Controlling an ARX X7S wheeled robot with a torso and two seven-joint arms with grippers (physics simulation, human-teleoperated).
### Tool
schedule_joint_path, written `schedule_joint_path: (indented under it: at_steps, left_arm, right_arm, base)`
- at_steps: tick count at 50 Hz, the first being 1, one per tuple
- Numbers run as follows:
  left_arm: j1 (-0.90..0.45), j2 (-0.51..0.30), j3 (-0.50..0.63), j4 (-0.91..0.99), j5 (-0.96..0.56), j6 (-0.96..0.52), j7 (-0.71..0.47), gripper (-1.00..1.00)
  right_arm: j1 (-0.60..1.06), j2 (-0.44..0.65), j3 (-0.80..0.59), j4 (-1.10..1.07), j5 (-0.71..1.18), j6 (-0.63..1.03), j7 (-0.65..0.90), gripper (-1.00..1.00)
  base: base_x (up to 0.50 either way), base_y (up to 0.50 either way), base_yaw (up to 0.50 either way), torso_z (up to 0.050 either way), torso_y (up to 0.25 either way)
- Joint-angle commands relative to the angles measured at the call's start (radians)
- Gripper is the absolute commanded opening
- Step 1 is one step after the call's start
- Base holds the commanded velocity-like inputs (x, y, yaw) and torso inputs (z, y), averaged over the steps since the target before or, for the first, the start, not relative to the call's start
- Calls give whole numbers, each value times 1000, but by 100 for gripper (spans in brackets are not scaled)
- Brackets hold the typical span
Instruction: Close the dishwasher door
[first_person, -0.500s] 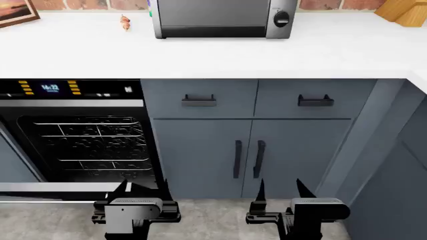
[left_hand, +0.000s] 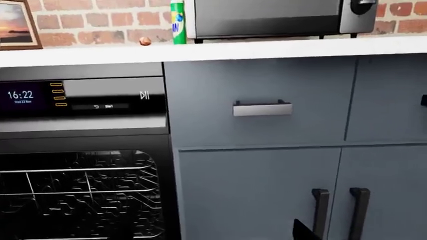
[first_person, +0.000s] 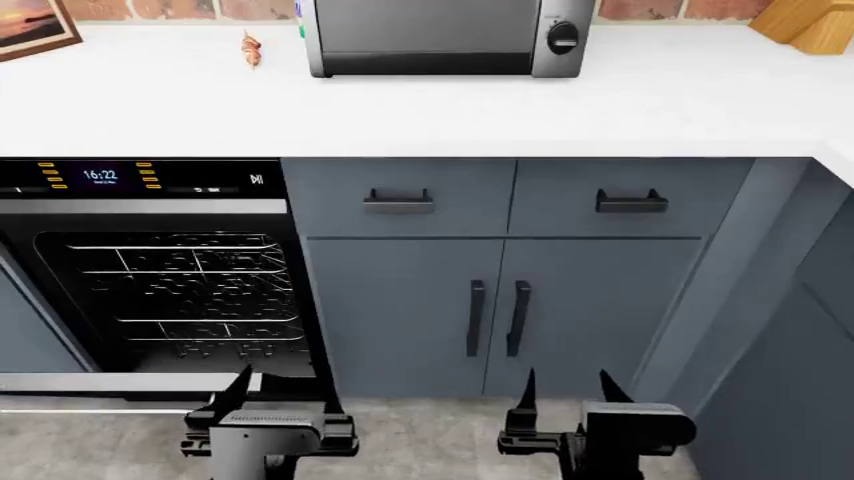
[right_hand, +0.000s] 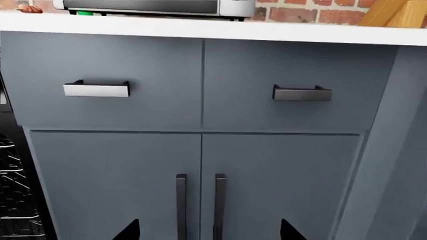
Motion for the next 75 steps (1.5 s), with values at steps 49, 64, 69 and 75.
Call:
schedule_joint_path:
  at_steps: [49, 64, 69, 75]
  left_arm:
    - [246, -92, 23, 296, -255, -69, 4, 100]
    - [250, -104, 38, 296, -259, -51, 1, 100]
    - [251, -107, 42, 299, -260, -52, -4, 100]
    - [248, -111, 46, 297, -262, -52, -8, 100]
  right_arm:
    - [-175, 28, -136, 379, 83, -412, 49, 100]
    - [-173, 39, -157, 379, 99, -413, 65, 100]
    - [-172, 43, -163, 380, 103, -415, 69, 100]
    - [-171, 46, -171, 381, 108, -417, 75, 100]
  base:
    - [0, 0, 0, -13, 8]
    - [0, 0, 0, -30, 20]
    - [0, 0, 0, -50, 43]
    - [0, 0, 0, -50, 43]
